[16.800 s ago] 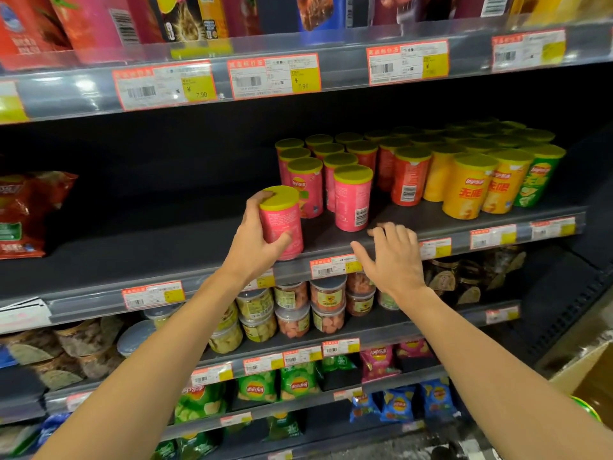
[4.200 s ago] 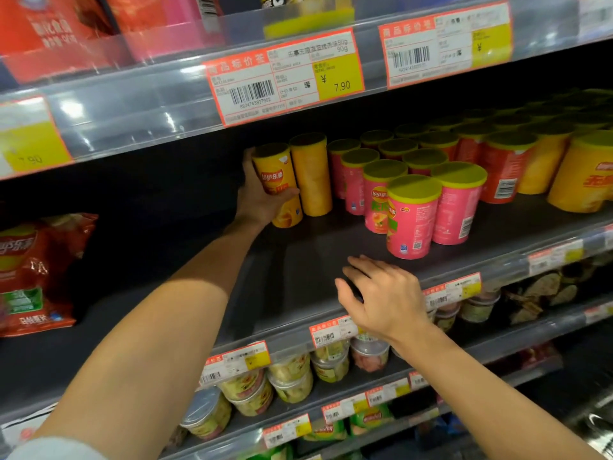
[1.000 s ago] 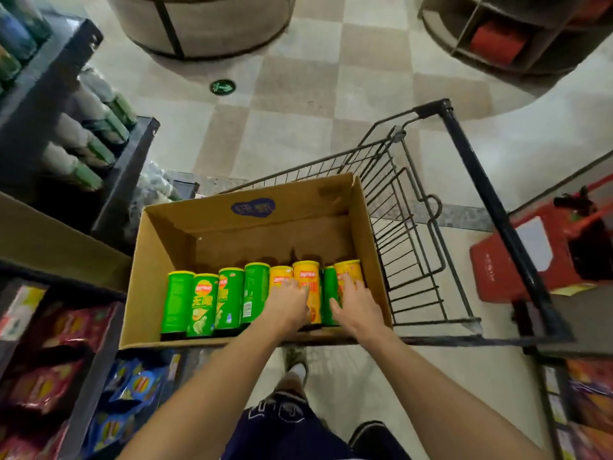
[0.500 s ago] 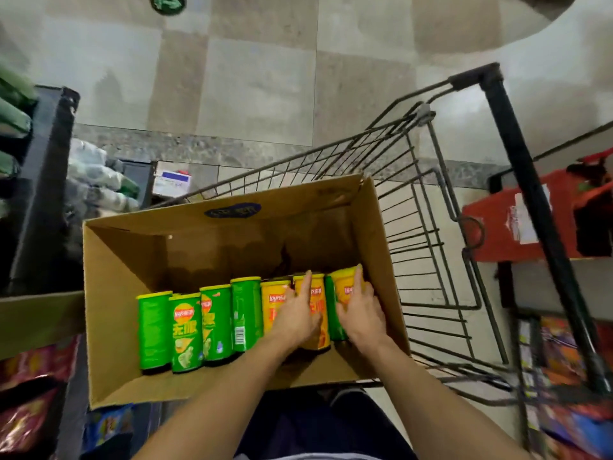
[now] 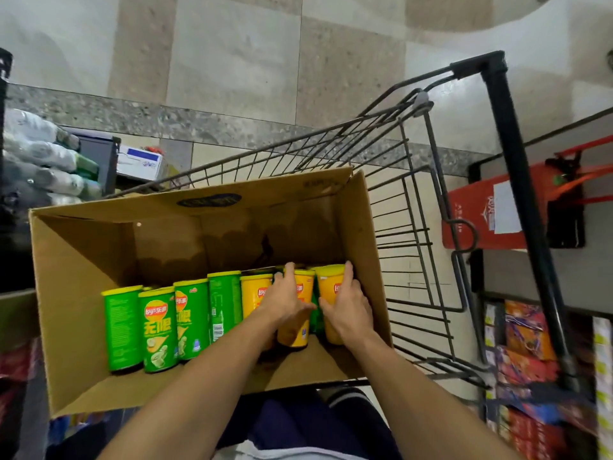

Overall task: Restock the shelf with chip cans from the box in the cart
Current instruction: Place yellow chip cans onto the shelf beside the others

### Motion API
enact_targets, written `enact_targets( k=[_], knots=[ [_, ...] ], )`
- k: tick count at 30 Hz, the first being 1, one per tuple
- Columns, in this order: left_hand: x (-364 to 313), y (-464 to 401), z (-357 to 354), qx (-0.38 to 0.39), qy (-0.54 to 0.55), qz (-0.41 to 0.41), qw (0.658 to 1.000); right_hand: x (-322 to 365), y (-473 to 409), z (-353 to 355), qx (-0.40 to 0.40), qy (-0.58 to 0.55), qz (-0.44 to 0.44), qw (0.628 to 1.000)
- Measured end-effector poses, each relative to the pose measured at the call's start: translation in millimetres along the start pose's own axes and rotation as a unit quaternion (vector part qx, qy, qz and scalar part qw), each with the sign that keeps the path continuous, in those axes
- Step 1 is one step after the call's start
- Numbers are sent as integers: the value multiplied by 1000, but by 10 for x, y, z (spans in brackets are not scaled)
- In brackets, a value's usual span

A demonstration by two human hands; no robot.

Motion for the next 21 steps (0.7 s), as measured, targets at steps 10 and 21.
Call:
enact_targets(
  k=[10,21],
  knots=[
    [-53,296,178,-76,15,-76,994,-2,182,243,-12,-76,23,997],
    [-62,1347,451,-267,105,-149,946,36,731,729,-63,-120,220,966]
  ],
)
Point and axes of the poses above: each hand's wrist, its own y-axis away from the middle knuckle, its own z-axis out of the back of the hand, x = y × z, the point moved 2 cm from there along -y, towards the middle knuckle, and after that the axes turned 5 degrees about -x, right-handed, at the moved point
